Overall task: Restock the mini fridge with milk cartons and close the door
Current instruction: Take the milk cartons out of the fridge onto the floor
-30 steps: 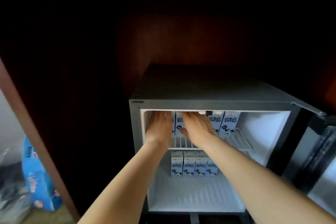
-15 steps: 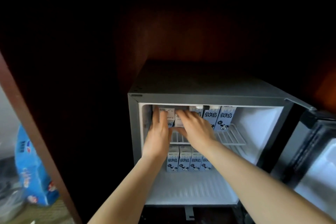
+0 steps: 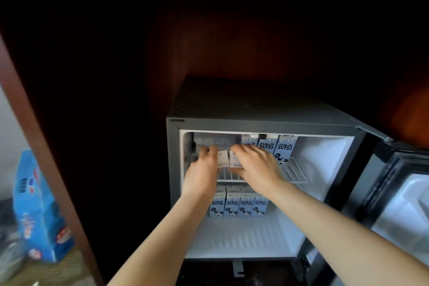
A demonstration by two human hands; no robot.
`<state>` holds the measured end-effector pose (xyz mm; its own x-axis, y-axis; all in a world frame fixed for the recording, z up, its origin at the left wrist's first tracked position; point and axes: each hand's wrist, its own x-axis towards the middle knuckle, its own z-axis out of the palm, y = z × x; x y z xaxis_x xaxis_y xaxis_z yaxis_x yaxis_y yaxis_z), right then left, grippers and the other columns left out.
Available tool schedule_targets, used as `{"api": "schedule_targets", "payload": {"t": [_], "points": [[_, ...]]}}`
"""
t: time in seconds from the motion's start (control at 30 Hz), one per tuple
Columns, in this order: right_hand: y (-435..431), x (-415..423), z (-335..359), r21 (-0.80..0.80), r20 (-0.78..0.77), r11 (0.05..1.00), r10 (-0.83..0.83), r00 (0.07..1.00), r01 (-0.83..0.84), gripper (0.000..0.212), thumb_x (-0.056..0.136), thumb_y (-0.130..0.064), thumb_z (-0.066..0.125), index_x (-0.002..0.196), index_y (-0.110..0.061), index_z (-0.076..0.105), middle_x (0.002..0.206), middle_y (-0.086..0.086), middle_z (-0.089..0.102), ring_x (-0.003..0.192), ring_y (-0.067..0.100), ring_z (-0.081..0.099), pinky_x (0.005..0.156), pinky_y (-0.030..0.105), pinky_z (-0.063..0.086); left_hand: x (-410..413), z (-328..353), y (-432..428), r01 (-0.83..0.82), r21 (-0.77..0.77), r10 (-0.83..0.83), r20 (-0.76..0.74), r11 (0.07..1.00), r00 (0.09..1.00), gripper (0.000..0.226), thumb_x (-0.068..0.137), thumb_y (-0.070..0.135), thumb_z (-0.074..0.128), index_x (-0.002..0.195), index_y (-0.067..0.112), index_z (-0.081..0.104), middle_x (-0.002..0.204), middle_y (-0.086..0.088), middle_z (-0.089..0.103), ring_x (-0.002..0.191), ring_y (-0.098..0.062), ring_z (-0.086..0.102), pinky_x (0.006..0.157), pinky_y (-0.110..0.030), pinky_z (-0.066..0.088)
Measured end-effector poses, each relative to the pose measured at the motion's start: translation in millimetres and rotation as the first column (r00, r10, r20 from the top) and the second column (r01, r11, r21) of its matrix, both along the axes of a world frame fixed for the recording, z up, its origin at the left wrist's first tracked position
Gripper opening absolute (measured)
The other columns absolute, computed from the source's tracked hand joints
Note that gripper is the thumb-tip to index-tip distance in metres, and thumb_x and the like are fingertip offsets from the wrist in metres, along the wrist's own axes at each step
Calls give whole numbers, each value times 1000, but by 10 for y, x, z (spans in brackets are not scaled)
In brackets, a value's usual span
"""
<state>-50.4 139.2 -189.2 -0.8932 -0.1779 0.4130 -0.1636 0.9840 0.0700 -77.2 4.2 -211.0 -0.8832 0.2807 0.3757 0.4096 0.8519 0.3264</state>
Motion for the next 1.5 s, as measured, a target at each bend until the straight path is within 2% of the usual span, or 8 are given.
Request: {"api": "schedule_targets", "payload": {"t": [0.33,0.57,0.67,0.73,0.9,1.0,1.3,1.5], "points": [[174,845,370,-80,-33,997,-15,999,13,48,83,-50,60,120,-21,53,113,-8,64,102,14,59,82,31,49,762,432,-49,44,-61,-50,-97,997,994,41,89,45,54,123,24,43,112,4,58,97,-22,62,71,-34,49],[534,1778,734,9,-22,998,-57,998,57,51,84,-56,54,122,-22,51,116,-8,61,109,13,51,85,28,37,1450,761,240,242,-70,-248,-108,968,963,43,86,51,56,122,29,47,110,7,63,95,-22,64,76,-35,53],[764,2185,912,41,-12,991,-129,992,130,51,83,-58,53,120,-24,52,114,-8,60,108,14,50,75,27,29,1717,975,503,342,-133,-355,-96,930,930,45,85,54,55,122,29,46,112,7,64,95,-23,64,77,-36,52],[942,2467,1011,38,-7,981,-189,982,190,48,82,-58,55,116,-25,53,110,-8,60,104,15,50,70,28,25,1899,1111,715,419,-163,-435,-72,893,898,44,85,54,56,119,27,49,110,7,64,93,-23,64,77,-37,53],[1470,3173,1070,-36,70,936,-348,935,351,45,78,-60,59,114,-32,55,108,-11,60,104,14,52,77,32,41,2328,1269,1346,591,-218,-602,18,777,798,34,84,53,57,104,25,56,95,5,63,81,-20,62,70,-34,52],[1767,3579,961,-62,136,894,-432,891,443,40,79,-58,60,110,-34,54,100,-12,57,97,11,52,69,29,35,2583,1188,1771,678,-252,-681,89,690,726,33,84,53,56,101,25,56,93,5,62,81,-21,59,68,-32,47],[2474,4525,64,-234,403,693,-569,717,682,24,78,-46,66,95,-31,58,89,-10,60,82,10,56,64,28,45,3310,227,2879,860,-209,-765,394,466,510,34,87,45,58,111,21,53,112,-3,63,99,-25,60,78,-33,46],[2749,4879,-750,-265,474,618,-585,658,740,15,83,-33,62,83,-27,48,79,-6,52,74,12,49,57,23,36,3636,-536,3358,923,-83,-732,584,377,351,34,88,29,61,119,18,52,114,-5,63,99,-20,62,84,-33,53]]}}
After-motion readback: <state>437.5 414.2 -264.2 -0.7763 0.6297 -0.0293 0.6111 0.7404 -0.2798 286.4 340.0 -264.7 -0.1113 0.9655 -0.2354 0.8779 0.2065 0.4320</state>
